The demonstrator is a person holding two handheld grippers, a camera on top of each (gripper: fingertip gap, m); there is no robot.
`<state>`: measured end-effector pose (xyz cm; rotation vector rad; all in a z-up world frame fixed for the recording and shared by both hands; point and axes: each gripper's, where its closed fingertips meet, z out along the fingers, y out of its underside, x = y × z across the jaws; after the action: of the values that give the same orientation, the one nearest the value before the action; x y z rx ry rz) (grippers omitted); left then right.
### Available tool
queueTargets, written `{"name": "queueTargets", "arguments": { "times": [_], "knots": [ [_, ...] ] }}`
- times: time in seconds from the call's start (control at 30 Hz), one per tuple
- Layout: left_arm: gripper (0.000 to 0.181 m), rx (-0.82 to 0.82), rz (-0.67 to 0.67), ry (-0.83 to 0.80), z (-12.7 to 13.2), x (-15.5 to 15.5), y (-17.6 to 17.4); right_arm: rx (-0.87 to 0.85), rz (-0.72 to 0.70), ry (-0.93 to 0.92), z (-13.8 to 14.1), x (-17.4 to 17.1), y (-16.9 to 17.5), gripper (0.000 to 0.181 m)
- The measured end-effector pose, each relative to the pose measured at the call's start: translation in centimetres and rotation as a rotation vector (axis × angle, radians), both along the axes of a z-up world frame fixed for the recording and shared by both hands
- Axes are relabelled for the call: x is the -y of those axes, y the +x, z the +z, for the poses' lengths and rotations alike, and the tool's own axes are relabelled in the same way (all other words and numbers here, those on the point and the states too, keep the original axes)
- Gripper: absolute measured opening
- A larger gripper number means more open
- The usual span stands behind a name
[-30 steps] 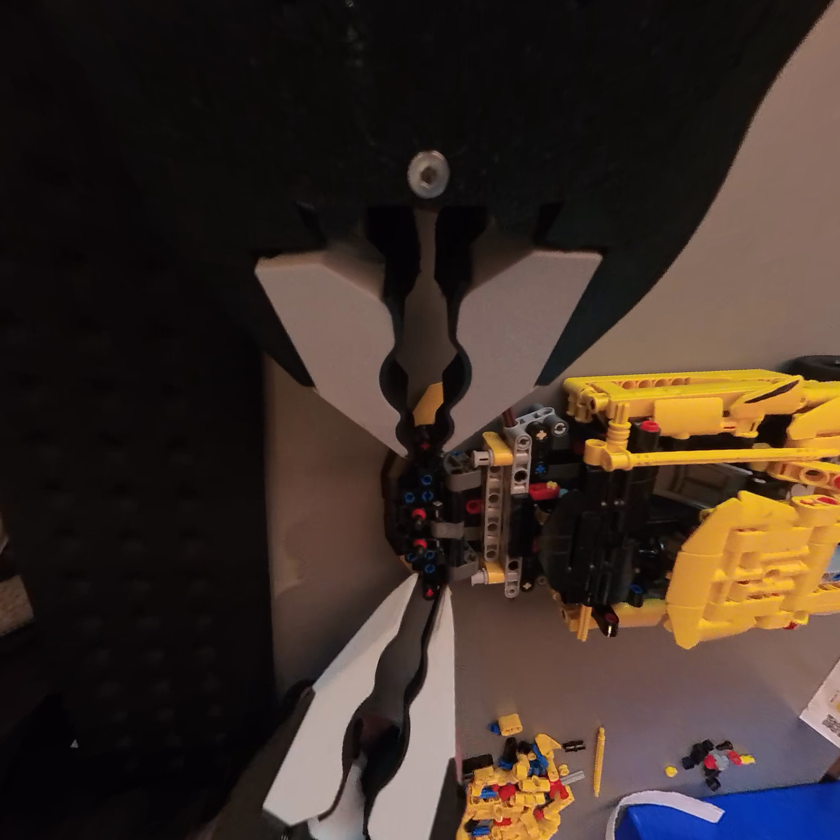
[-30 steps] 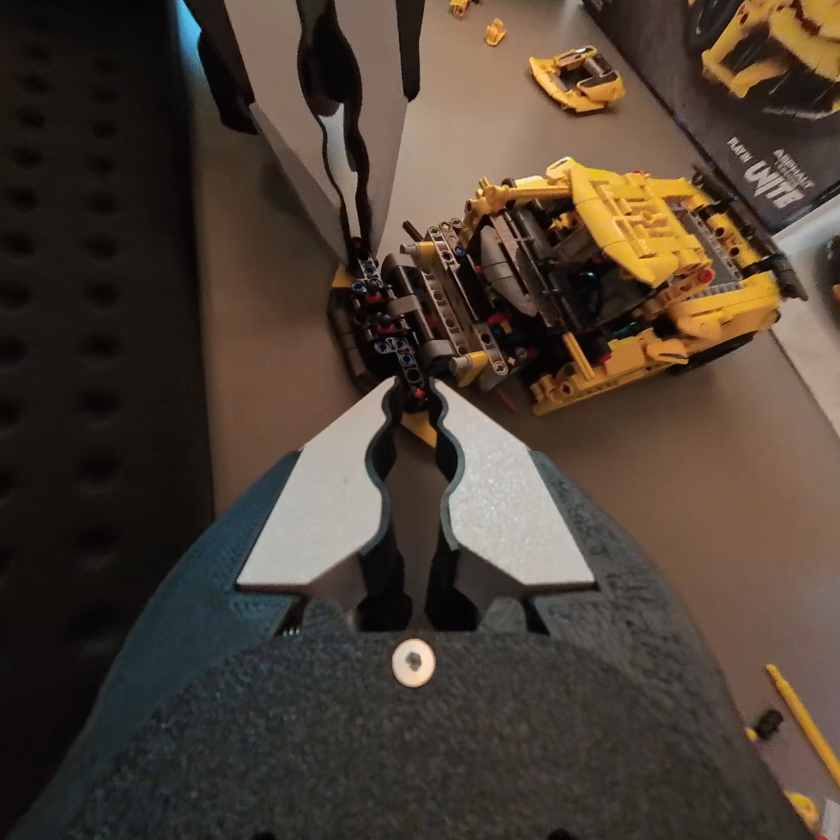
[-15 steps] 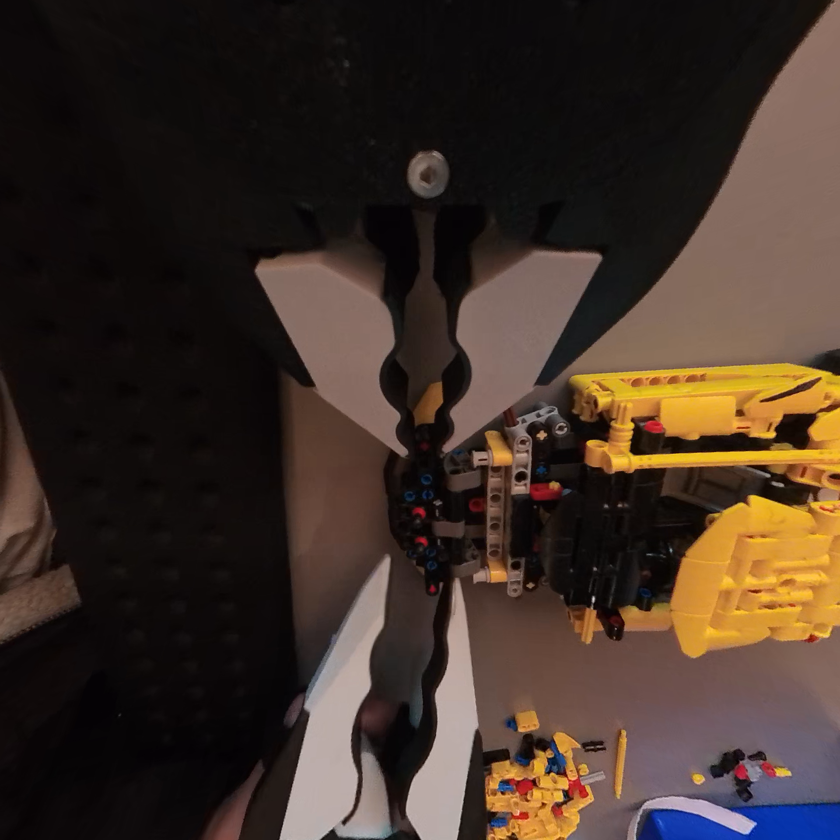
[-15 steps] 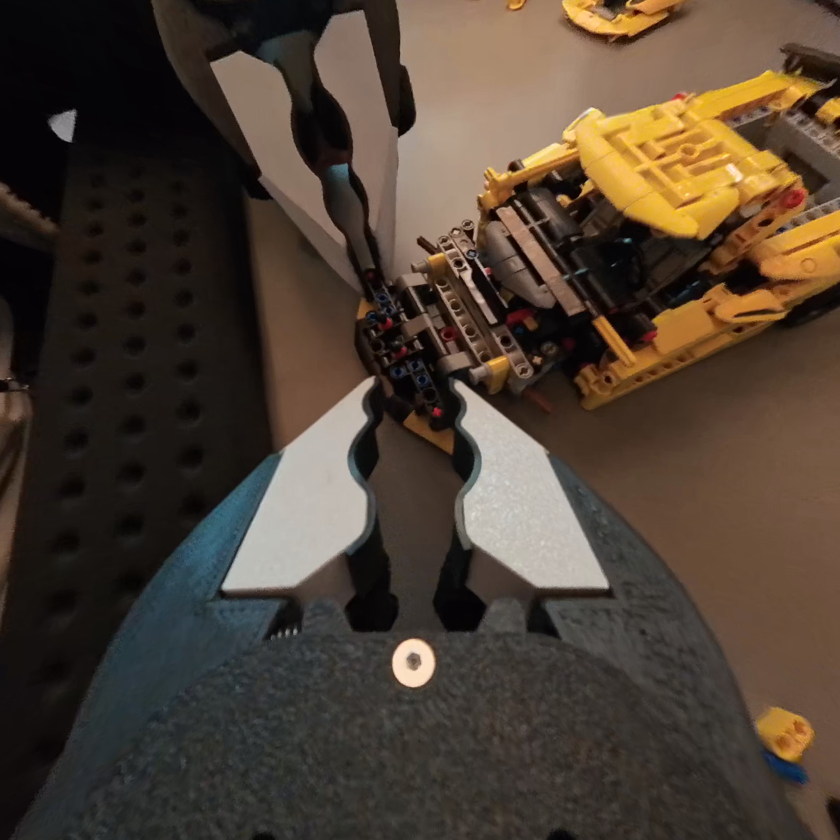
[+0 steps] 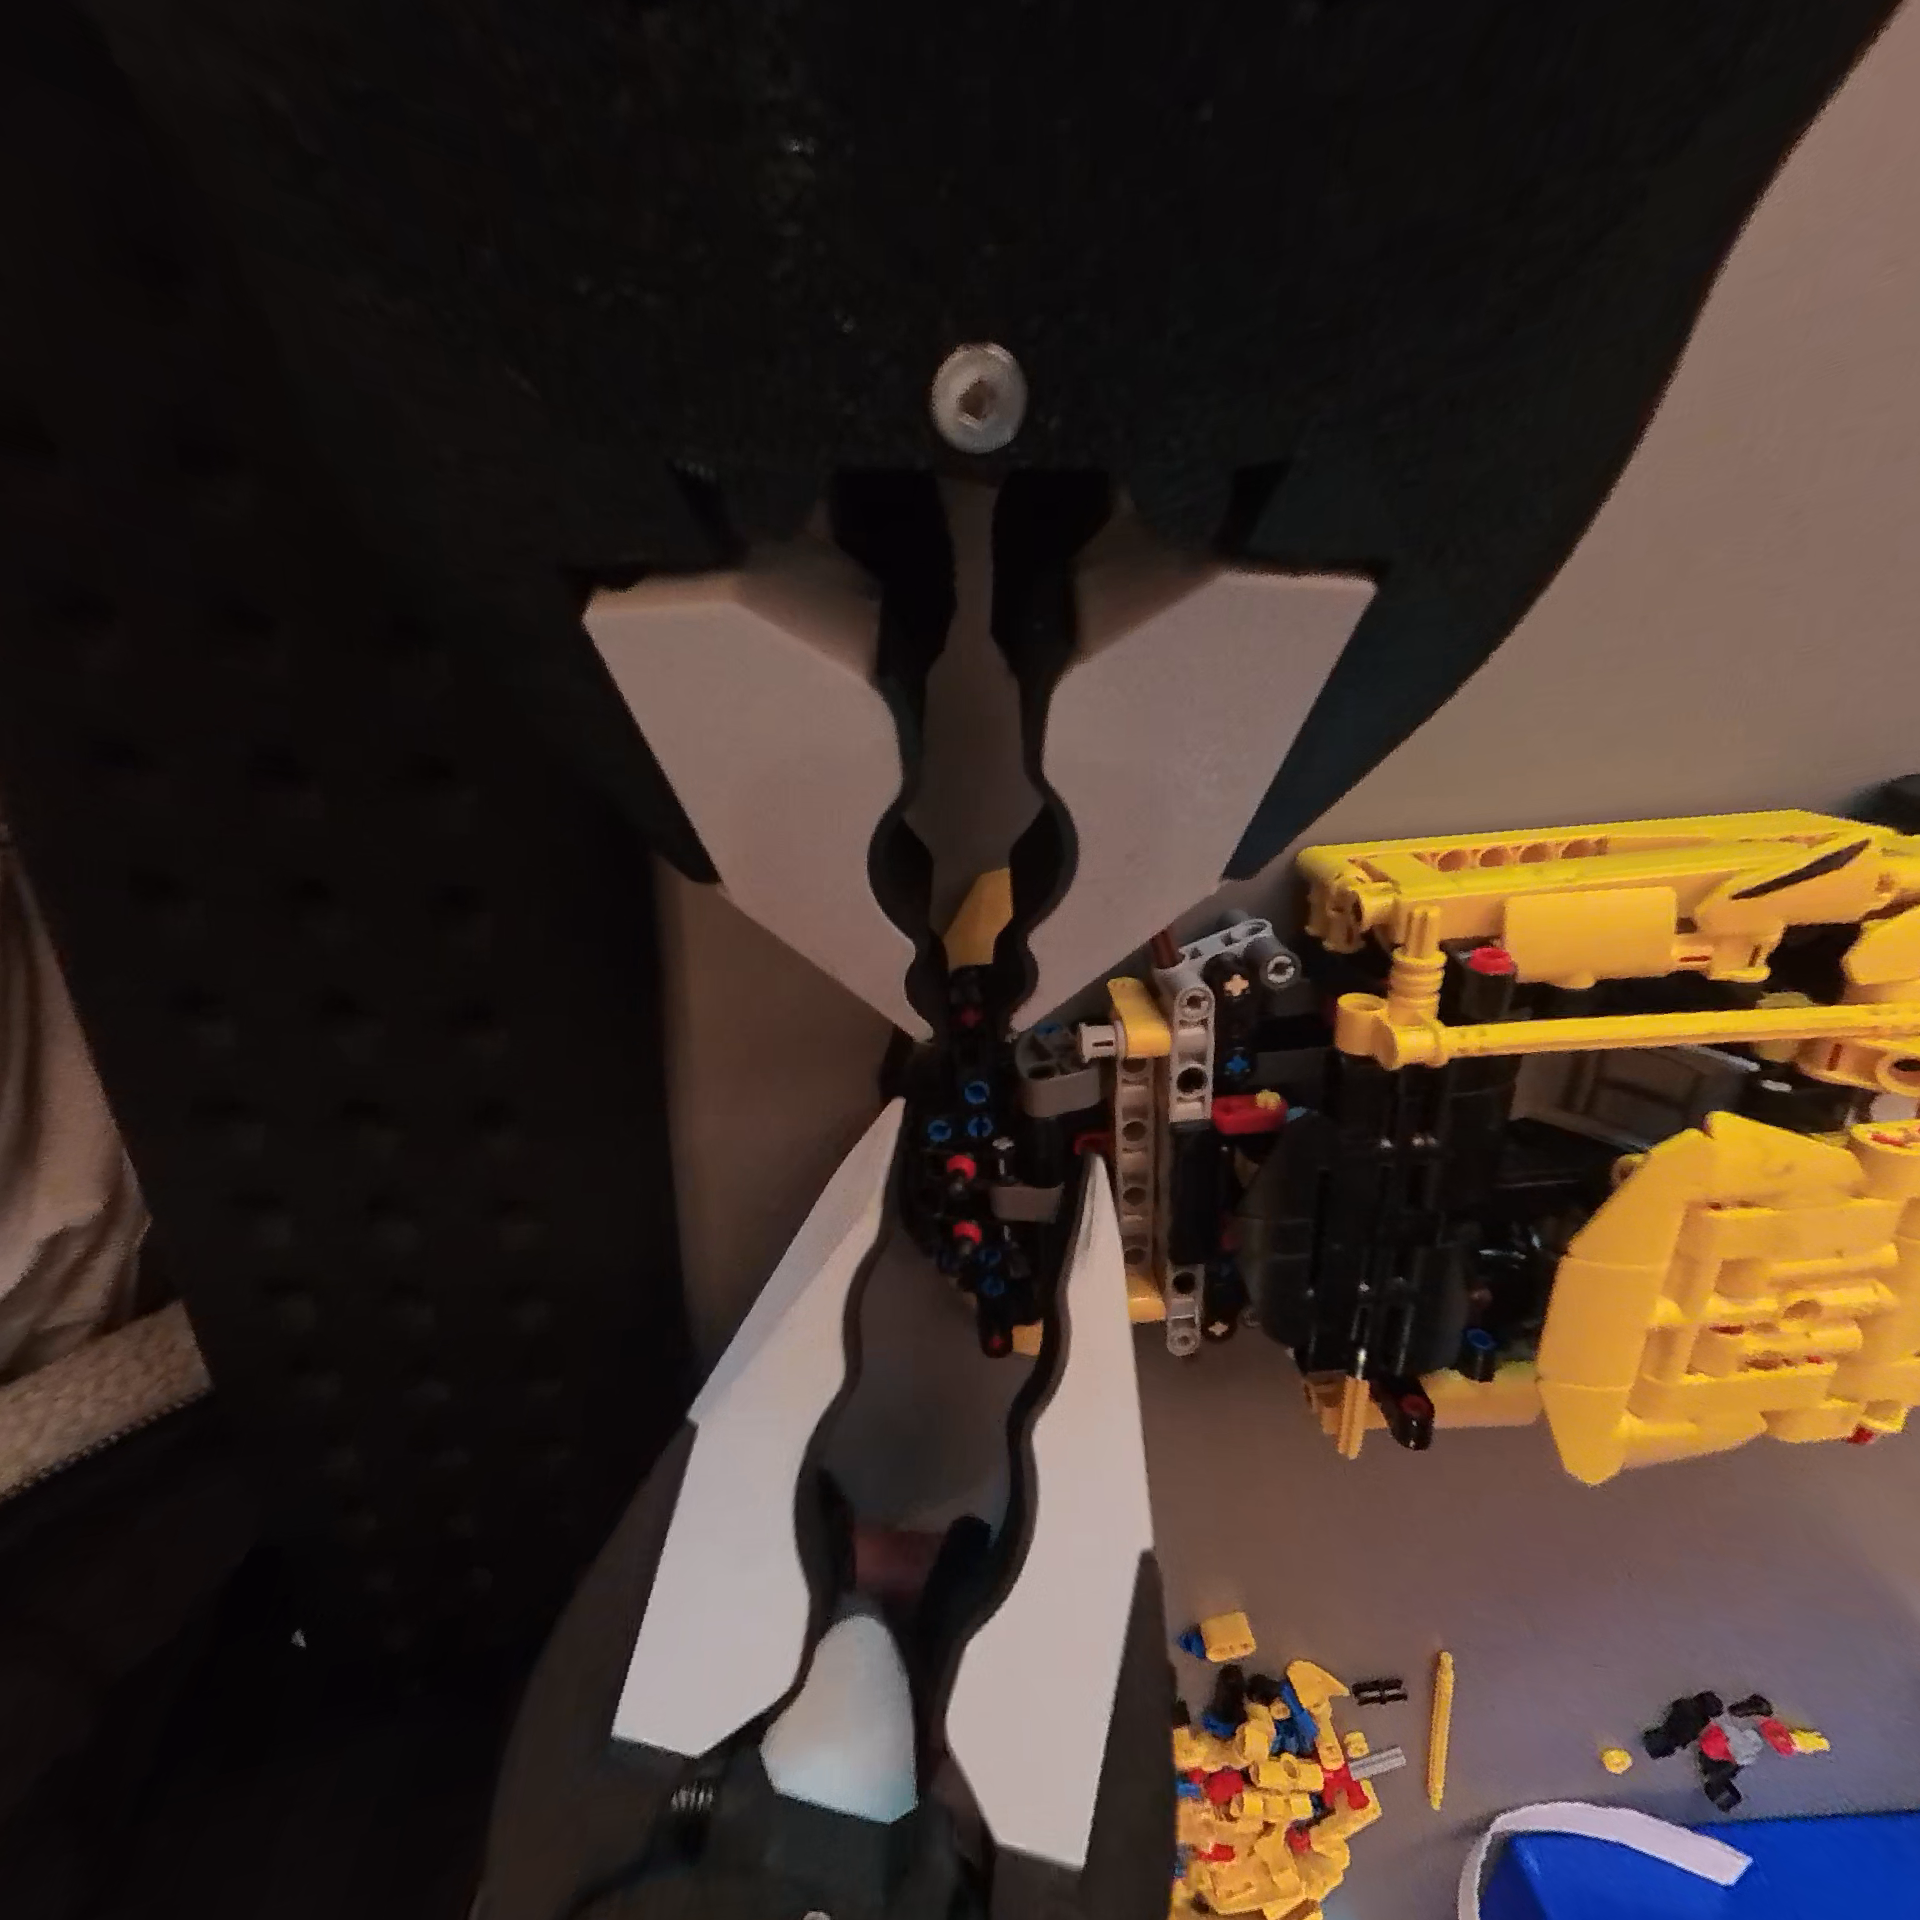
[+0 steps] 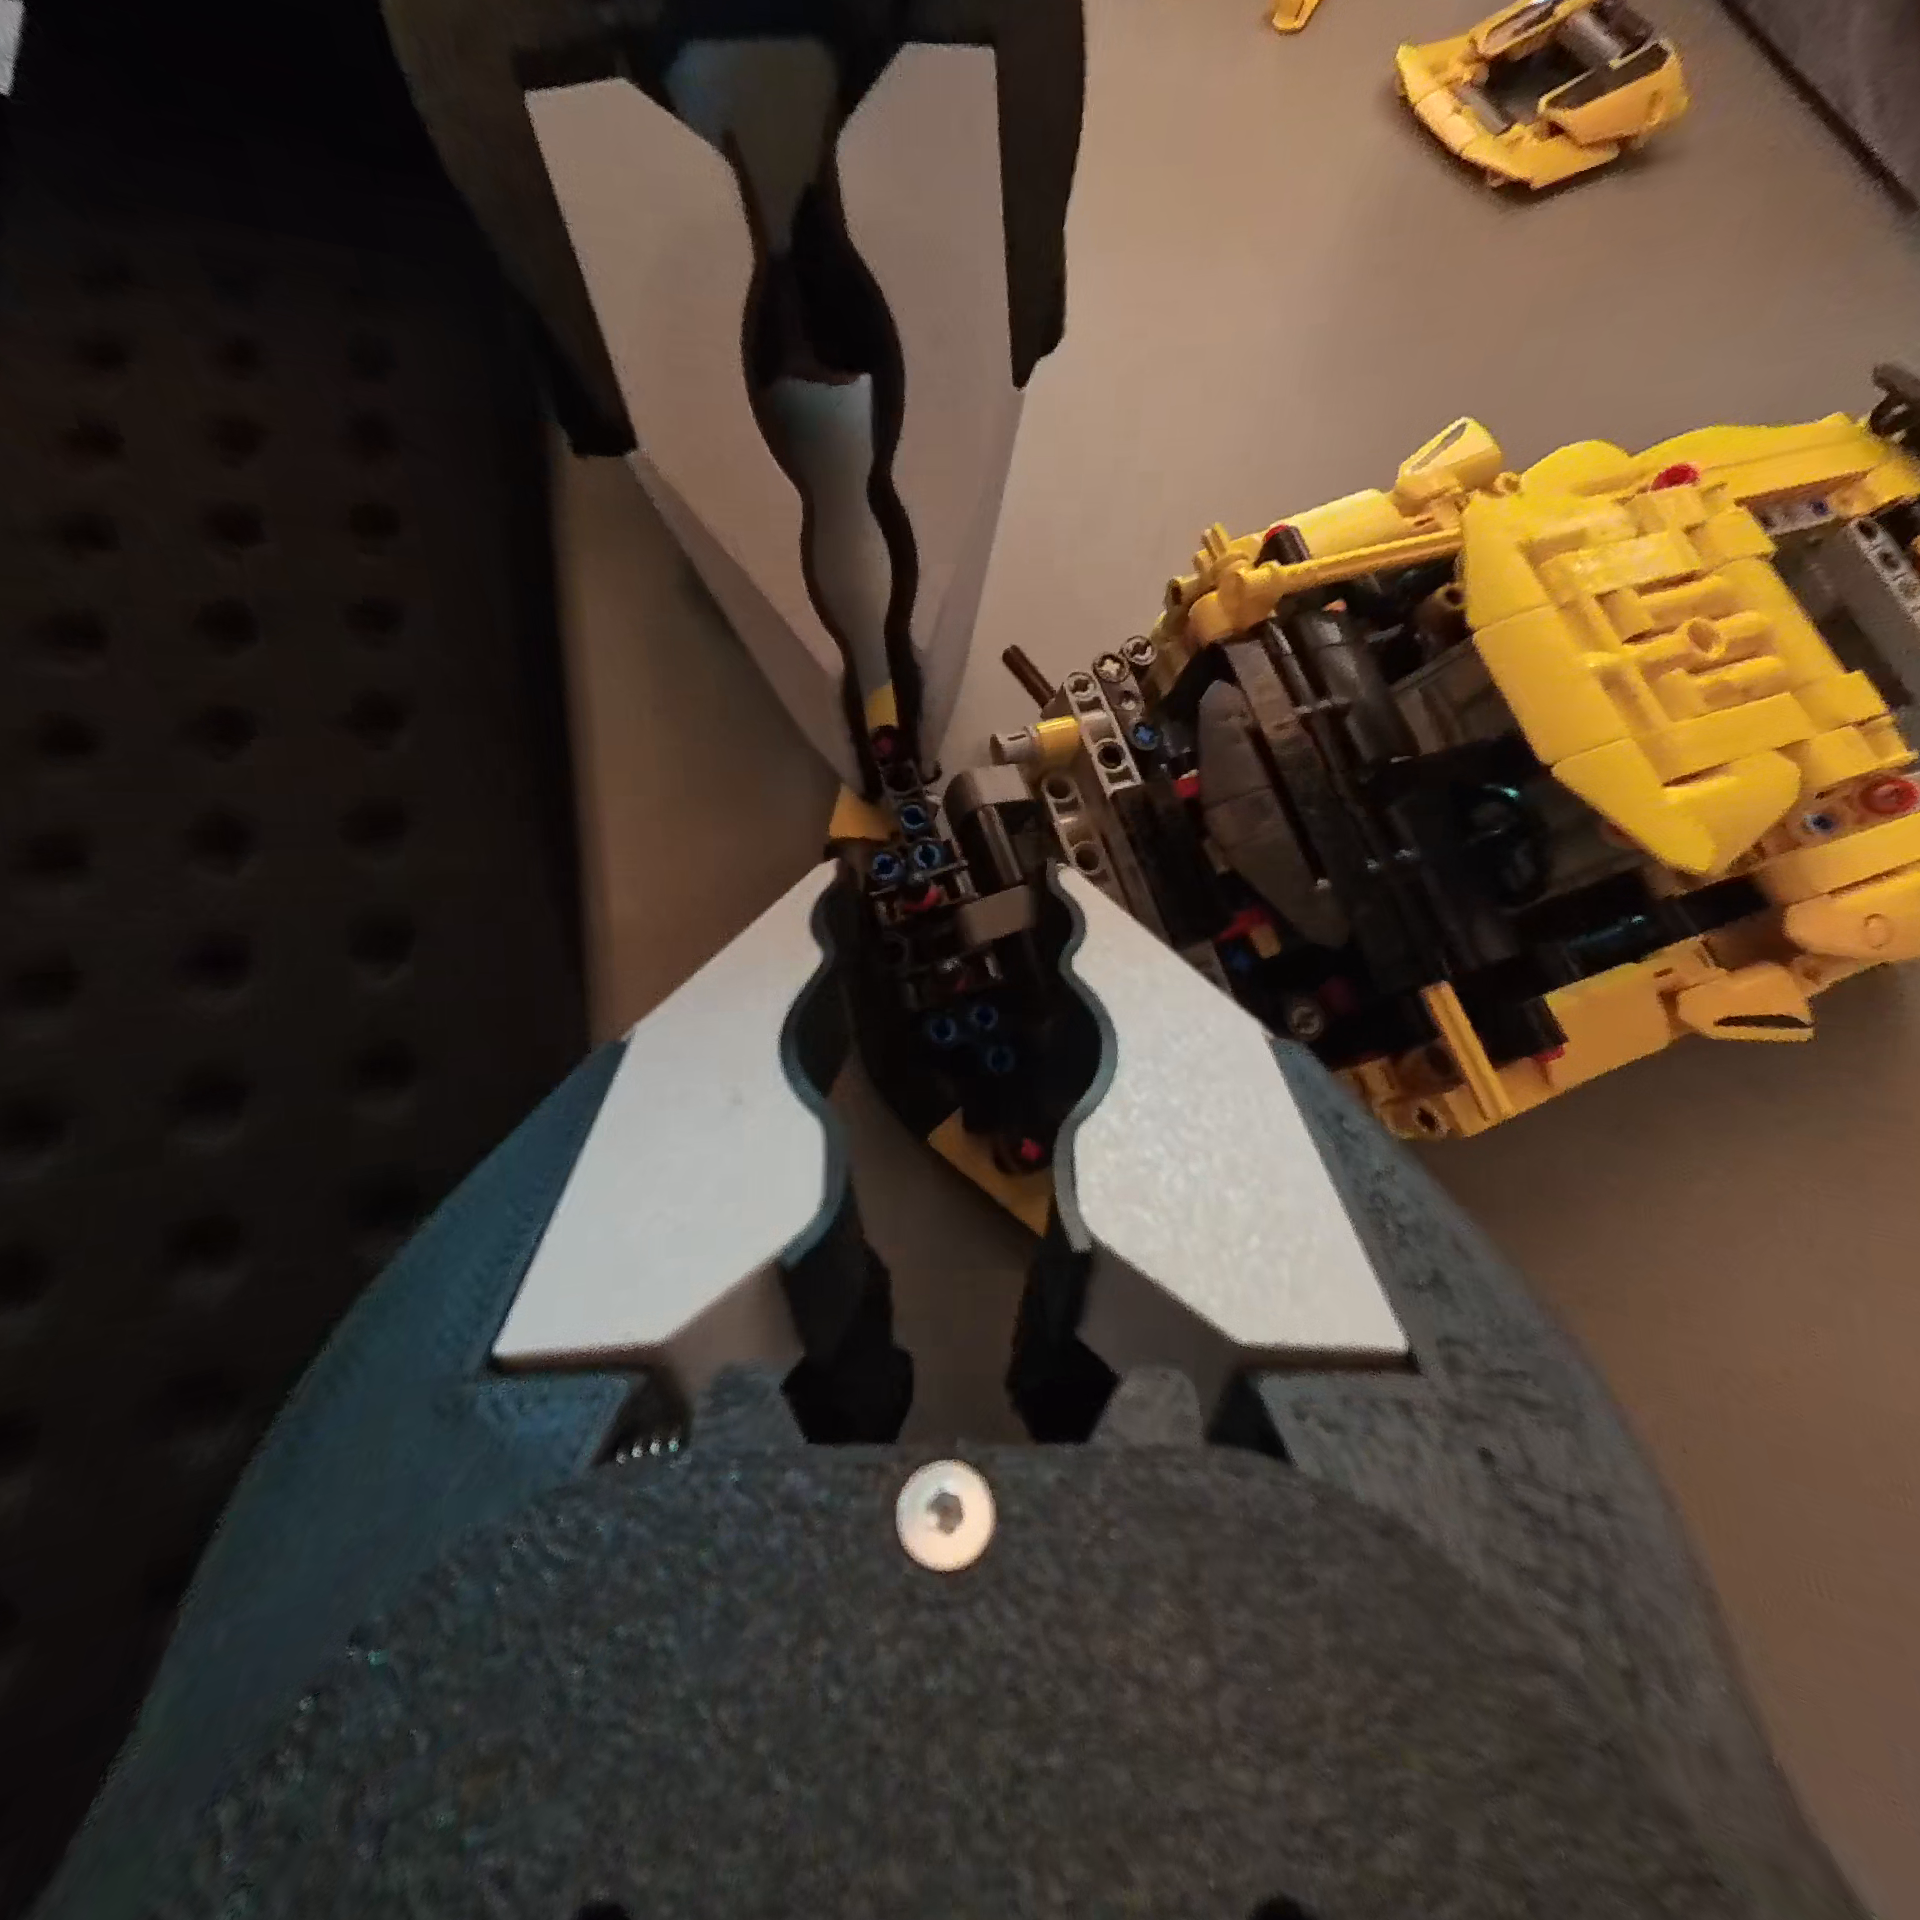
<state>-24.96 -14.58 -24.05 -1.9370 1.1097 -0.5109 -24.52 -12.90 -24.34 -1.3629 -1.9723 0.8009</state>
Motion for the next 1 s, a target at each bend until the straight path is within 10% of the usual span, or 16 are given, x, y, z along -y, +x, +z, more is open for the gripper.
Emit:
{"name": "queueTargets", "arguments": {
  "times": [1.0],
  "knots": [
    [0.006, -0.048, -0.05, 0.055, -0.02, 0.7, -0.13, -0.037, 0.015, -0.108, -0.03, 0.86, 0.16, 0.033]
  ]
}}
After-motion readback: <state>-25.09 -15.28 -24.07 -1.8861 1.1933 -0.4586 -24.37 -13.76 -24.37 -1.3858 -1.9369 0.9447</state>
